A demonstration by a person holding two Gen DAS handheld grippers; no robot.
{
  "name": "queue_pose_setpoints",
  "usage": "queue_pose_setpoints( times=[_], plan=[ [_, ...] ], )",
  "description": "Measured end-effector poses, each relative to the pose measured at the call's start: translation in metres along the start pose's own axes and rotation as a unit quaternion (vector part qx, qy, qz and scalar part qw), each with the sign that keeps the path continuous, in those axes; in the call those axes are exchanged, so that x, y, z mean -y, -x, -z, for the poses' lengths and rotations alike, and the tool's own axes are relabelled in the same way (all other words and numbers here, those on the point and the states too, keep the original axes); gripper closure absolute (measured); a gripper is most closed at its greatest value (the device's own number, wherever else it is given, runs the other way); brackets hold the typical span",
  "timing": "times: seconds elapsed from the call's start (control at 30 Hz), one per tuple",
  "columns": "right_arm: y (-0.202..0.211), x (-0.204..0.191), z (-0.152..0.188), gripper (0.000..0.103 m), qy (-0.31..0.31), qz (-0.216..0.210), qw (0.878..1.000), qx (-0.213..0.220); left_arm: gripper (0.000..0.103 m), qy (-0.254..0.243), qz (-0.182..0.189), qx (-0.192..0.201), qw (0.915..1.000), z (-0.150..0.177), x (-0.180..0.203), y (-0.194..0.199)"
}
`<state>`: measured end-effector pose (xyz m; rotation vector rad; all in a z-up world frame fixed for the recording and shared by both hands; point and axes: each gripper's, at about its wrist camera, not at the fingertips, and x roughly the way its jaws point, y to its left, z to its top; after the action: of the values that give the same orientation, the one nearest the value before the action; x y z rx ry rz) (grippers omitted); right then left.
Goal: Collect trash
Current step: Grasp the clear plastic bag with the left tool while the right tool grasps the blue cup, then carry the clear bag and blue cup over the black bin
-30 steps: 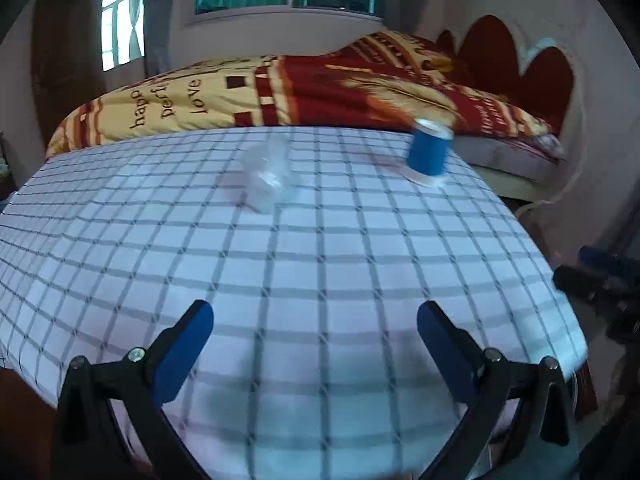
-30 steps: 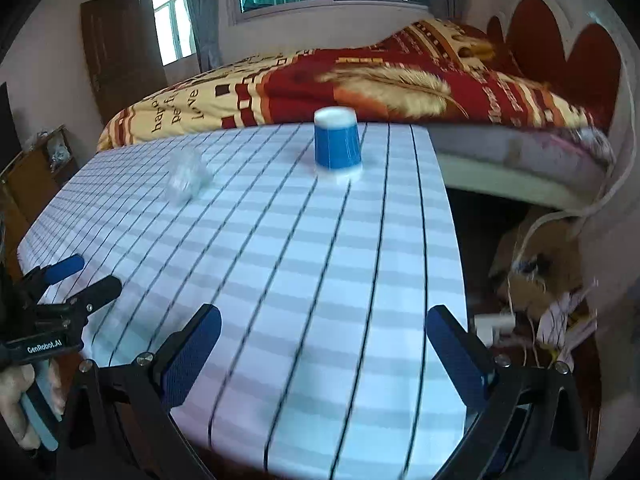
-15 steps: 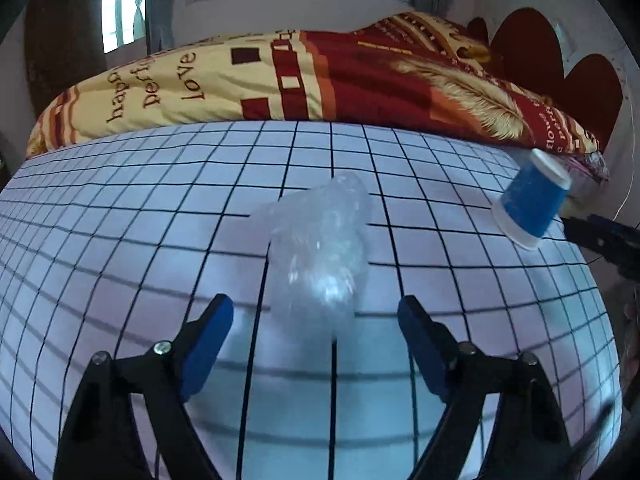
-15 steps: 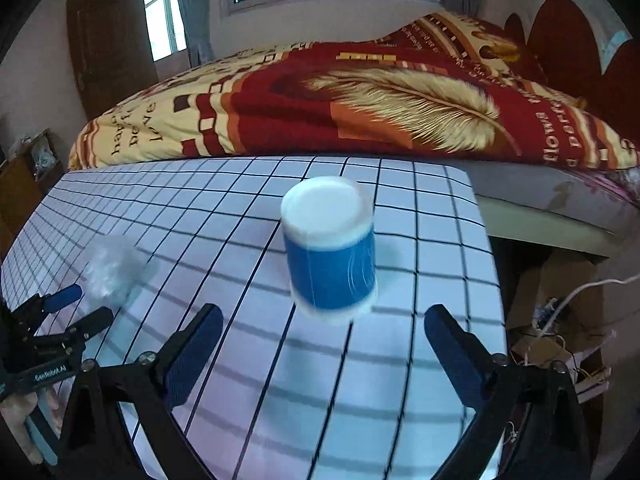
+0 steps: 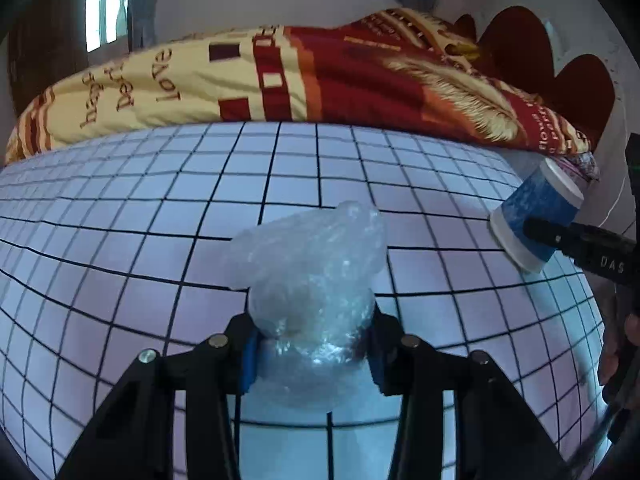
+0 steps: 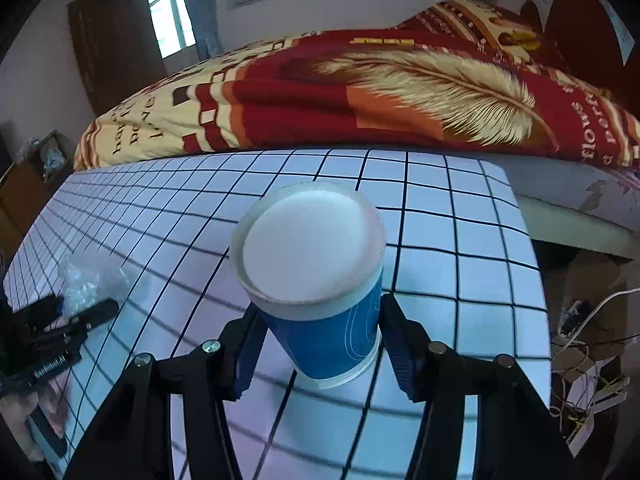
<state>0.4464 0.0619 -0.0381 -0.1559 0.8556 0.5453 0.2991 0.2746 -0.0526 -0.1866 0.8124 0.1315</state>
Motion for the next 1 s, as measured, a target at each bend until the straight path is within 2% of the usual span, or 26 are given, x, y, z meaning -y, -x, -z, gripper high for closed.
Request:
queue_pose_setpoints(
  times=[0.27,0.57,0.73,1.0],
  plan=[
    [0.082,-0.001,0.046,0.046,0.012,0.001,0.999,0.036,0.059,-0.037,0.023,0.033,0.9985,0.023,0.041,0.052],
    [0.190,0.000,0.117,0.046,0.013,0.018,0.997,0.067,0.059,-0.067,0.060,0.055,0.9944,0.057,0.098,0.106],
    [0.230,0.004,0.152,0.046,0.002,0.021,0.996,0.082,0.059,-0.073,0.073,0.062,0.9928,0.074,0.118,0.130],
    [0.267,0.021,0.194,0.046,-0.034,0.028,0.995,0.095,0.059,-0.084,0.087,0.063,0.9906,0.097,0.144,0.152]
  ],
)
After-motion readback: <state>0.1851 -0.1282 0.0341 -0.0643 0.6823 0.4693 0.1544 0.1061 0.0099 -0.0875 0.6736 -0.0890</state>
